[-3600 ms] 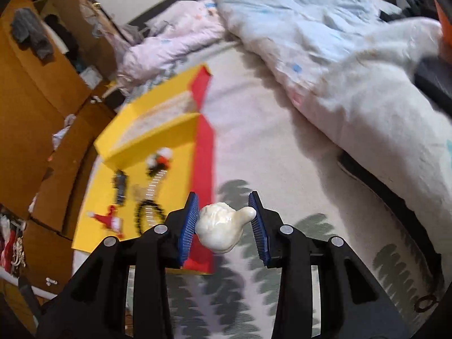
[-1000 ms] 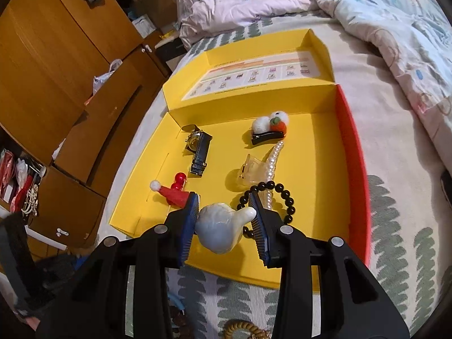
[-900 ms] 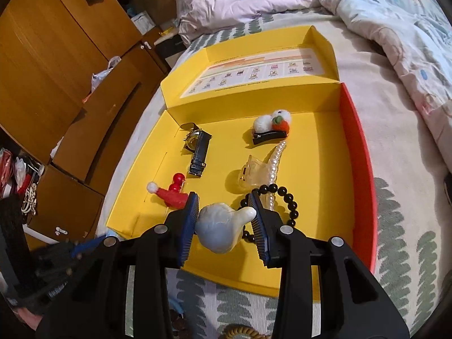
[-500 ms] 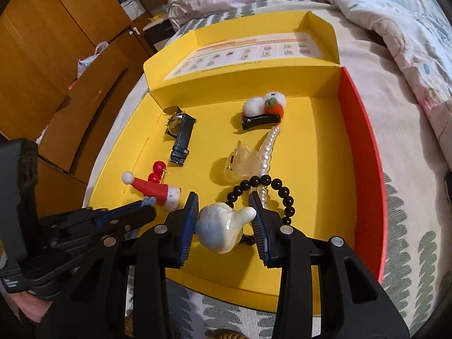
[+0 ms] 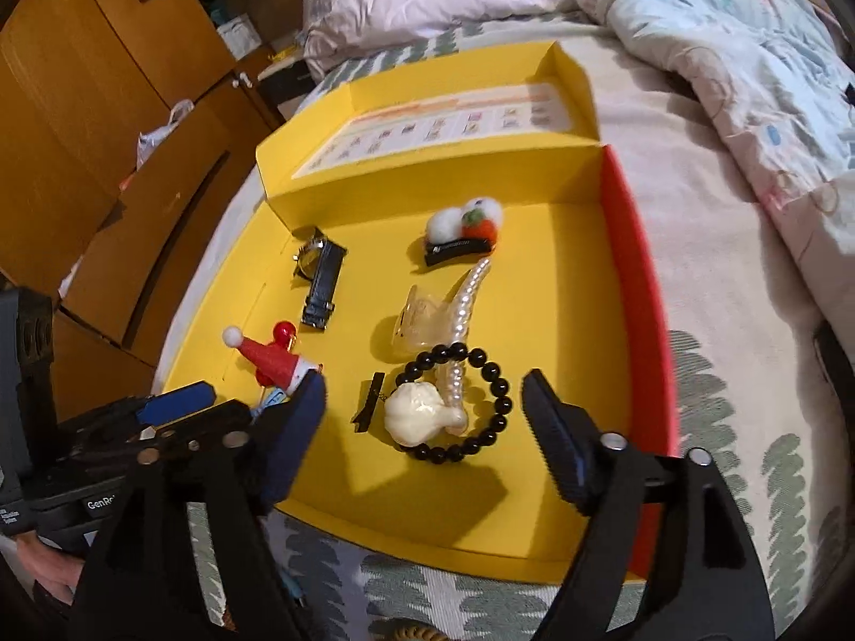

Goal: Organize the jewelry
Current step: 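Open both tools to drop the blue clip and white ornament into the box, then move both tools back toward the brown bead bracelet and gold coil bracelet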

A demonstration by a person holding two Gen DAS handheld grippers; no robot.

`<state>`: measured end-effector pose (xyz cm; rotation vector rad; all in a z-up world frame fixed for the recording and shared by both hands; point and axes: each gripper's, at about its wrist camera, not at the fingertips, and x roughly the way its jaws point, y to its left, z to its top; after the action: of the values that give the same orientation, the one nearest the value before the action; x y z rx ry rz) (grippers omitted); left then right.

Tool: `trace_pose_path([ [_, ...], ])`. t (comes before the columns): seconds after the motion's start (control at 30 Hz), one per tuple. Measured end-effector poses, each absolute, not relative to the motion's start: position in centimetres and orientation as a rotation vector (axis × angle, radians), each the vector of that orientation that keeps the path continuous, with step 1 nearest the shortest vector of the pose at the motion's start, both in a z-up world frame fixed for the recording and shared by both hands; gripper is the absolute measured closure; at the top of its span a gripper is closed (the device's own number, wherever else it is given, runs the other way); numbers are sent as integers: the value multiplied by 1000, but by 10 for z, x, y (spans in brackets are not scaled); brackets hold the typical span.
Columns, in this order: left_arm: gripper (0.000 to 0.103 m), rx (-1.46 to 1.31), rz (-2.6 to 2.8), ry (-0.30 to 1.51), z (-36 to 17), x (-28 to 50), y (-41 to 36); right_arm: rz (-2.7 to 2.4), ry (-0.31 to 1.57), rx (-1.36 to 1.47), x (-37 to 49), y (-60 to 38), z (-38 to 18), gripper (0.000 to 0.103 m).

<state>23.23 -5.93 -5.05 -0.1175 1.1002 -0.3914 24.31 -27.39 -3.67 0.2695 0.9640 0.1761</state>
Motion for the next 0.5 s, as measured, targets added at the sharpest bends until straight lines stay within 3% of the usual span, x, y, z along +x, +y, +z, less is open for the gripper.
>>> trace_pose_path([
  [0.1,33,-110,-389,1081,-45,225,-56,176,941,274,233,-279,-28,12],
  [0.3,21,-19,-360,1009,-39,189,-48,143,880,239,195,-292,-8,12],
  [0.5,17,80,-329,958,-42,146,-32,126,933,218,152,-305,-10,12],
])
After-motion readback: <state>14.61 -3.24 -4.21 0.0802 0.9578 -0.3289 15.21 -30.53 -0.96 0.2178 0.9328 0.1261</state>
